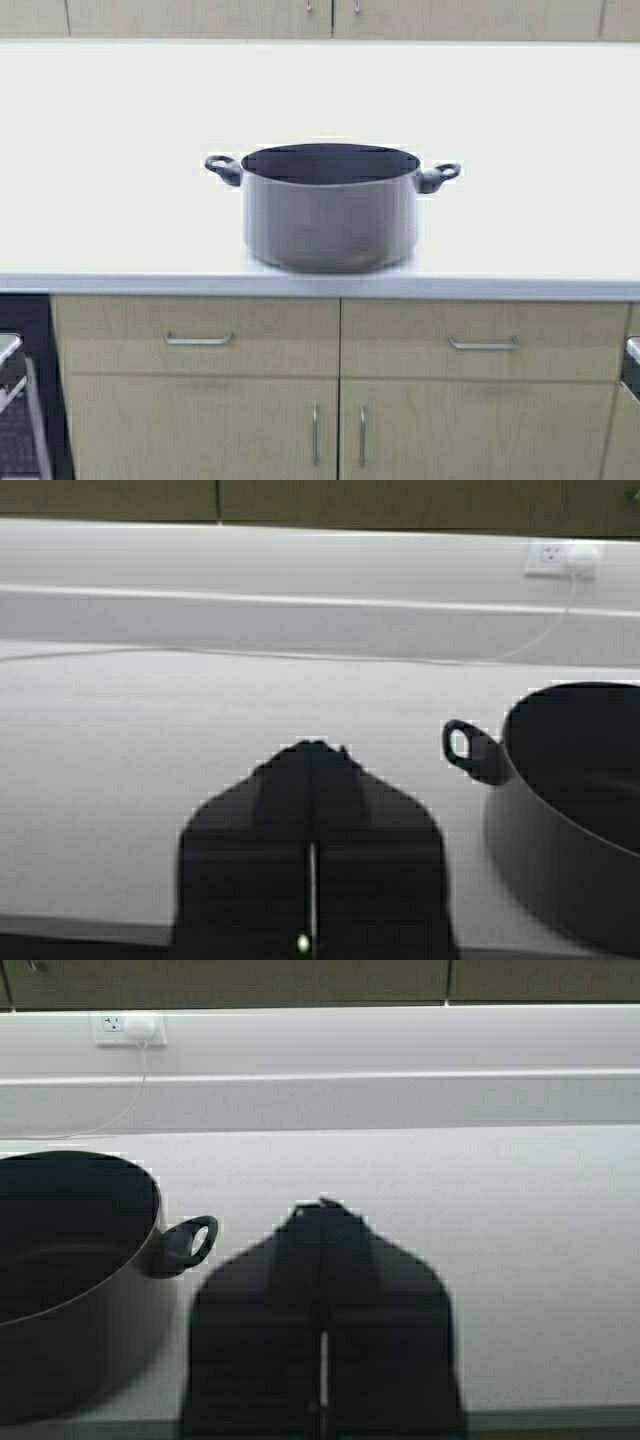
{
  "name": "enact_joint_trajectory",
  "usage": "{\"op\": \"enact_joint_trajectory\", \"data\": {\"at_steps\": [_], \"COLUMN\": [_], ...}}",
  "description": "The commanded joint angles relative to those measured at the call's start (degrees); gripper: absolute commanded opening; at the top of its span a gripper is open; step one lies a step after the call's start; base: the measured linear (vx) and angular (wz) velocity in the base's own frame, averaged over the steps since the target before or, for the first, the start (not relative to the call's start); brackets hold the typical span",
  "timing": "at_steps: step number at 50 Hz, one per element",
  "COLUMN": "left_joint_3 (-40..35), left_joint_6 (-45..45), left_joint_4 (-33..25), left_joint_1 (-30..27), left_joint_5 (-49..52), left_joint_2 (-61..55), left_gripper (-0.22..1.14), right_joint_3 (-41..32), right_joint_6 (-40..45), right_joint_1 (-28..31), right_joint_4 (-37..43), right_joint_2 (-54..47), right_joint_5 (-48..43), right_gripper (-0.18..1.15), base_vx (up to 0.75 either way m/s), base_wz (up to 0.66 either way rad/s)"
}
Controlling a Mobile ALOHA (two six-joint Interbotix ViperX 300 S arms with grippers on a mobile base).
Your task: Open the cabinet, put the pot inside, then close it
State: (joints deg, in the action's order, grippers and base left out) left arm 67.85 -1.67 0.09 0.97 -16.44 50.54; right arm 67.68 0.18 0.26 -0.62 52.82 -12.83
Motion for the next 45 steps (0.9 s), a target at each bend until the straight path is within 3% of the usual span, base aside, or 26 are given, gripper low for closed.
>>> {"op": "enact_joint_trajectory", "data": {"at_steps": [1, 35, 39, 42, 45], "left_joint_3": [-1.32, 1.14, 0.79, 0.44, -0.09], "left_joint_6": [-0.09, -1.23, -1.49, -1.58, -2.2], "left_joint_4": [0.18, 0.0, 0.35, 1.49, 2.64], "left_joint_1": [0.0, -0.09, 2.29, 6.59, 12.74], "left_joint_5": [-0.44, 0.18, 0.35, 1.32, 4.13], "left_joint_2": [0.09, 2.9, 2.99, 3.34, 3.96], "left_gripper": [0.03, 0.04, 0.11, 0.29, 0.57], "right_joint_3": [-1.41, -1.05, -2.02, -2.55, -3.52], "right_joint_6": [0.0, 0.62, 2.64, 3.6, 3.6], "right_joint_1": [0.09, 0.18, 2.2, 5.36, 9.67], "right_joint_4": [-0.35, -0.35, -0.18, -0.62, -0.53], "right_joint_2": [0.79, 1.14, 1.05, 1.23, 1.23], "right_joint_5": [1.85, 2.02, 3.25, 6.06, 9.84], "right_gripper": [0.06, 0.08, 0.22, 0.47, 0.79], "base_vx": [0.39, 0.32, 0.21, 0.19, 0.15], "base_wz": [0.02, 0.0, 0.03, 0.04, 0.02]}}
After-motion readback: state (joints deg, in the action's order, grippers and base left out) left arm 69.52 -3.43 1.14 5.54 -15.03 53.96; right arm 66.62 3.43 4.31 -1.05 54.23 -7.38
